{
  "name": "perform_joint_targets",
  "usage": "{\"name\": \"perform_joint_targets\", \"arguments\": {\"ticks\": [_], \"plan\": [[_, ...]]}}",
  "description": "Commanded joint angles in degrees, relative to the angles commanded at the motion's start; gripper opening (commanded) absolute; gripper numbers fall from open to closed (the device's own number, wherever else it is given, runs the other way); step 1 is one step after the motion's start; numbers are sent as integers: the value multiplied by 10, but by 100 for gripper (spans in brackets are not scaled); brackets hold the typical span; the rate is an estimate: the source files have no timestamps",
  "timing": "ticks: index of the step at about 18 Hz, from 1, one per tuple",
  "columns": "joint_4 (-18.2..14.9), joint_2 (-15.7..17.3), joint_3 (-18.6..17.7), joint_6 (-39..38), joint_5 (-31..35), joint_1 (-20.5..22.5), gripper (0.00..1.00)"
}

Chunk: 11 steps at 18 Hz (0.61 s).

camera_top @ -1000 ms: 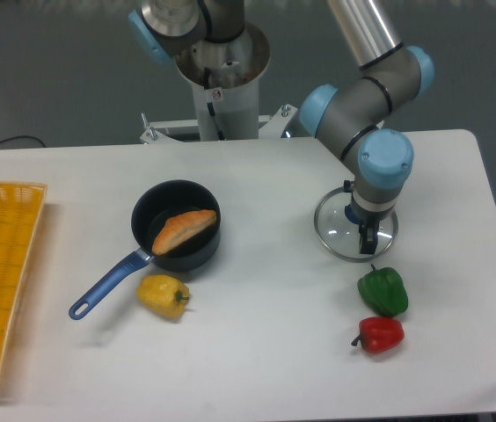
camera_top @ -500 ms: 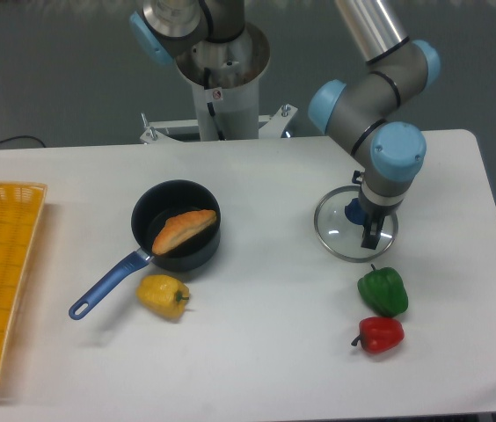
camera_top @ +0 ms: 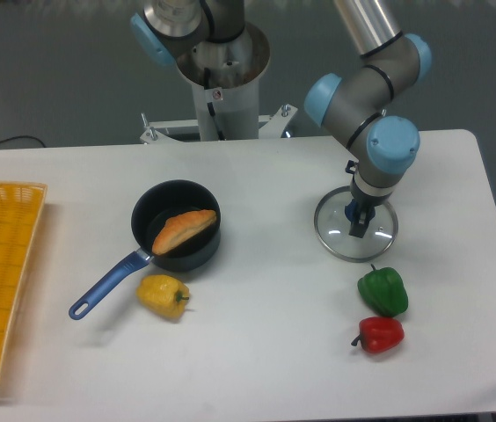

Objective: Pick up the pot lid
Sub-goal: 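Close the gripper on the blue knob of the glass lid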

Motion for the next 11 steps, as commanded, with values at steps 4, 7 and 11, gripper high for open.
{"name": "perform_joint_targets", "arguments": {"ticks": [4,7,11], "plan": [[2,3,6,-2,-1,-2,100],[3,2,20,-4,-49,1,100],[4,0,23,-11,-80,-3,100]]}}
